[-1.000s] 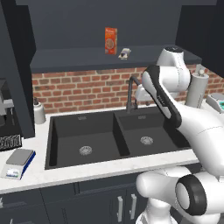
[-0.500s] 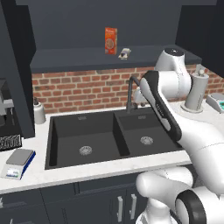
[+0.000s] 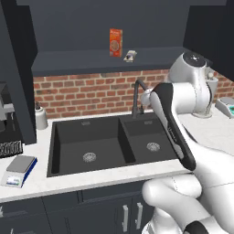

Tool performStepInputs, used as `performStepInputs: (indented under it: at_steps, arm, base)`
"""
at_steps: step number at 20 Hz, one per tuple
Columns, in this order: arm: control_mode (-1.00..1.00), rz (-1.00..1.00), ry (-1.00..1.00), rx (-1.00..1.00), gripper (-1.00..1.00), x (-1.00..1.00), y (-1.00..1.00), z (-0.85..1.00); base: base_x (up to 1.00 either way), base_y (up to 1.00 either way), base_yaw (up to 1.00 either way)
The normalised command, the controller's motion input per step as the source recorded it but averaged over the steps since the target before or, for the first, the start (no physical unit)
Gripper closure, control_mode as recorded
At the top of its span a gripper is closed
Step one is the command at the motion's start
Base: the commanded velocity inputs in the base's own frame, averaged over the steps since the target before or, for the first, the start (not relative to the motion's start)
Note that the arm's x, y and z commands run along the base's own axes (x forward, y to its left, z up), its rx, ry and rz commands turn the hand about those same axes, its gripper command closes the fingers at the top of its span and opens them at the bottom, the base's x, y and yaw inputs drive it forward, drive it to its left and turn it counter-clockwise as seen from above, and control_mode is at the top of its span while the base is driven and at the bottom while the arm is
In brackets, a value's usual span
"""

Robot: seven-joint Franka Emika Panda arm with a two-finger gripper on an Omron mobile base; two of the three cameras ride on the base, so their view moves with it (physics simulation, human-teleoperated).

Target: Pick the bar and place it on the digital scale for weighing, and close the cabinet.

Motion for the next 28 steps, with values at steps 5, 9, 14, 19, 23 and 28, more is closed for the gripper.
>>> performStepInputs:
  at_steps: [5,9,14,19,23,28]
  arm:
    - [-1.00,0.00,-0.37,0.00,-1.00,-0.25,0.02,0.45]
    - [-1.00,0.00,-0.37,0.00,-1.00,-0.12,0.00,0.48]
    - [-1.00,0.00,-0.32,0.00,-1.00,-0.09,0.00,0.55]
    - [-1.00,0.00,-0.25,0.00,-1.00,-0.18,0.02,0.57]
    - [-1.00,-0.01,-0.07,0.00,-1.00,0.00,0.07,0.68]
    - [-1.00,-0.09,0.06,0.05,-1.00,0.00,0.14,0.60]
  base:
    - [0.00,0.00,0.00]
    - [0.00,0.00,0.00]
    - [0.00,0.00,0.00]
    - [0.00,0.00,0.00]
    - [0.00,0.00,0.00]
    - [0.00,0.00,0.00]
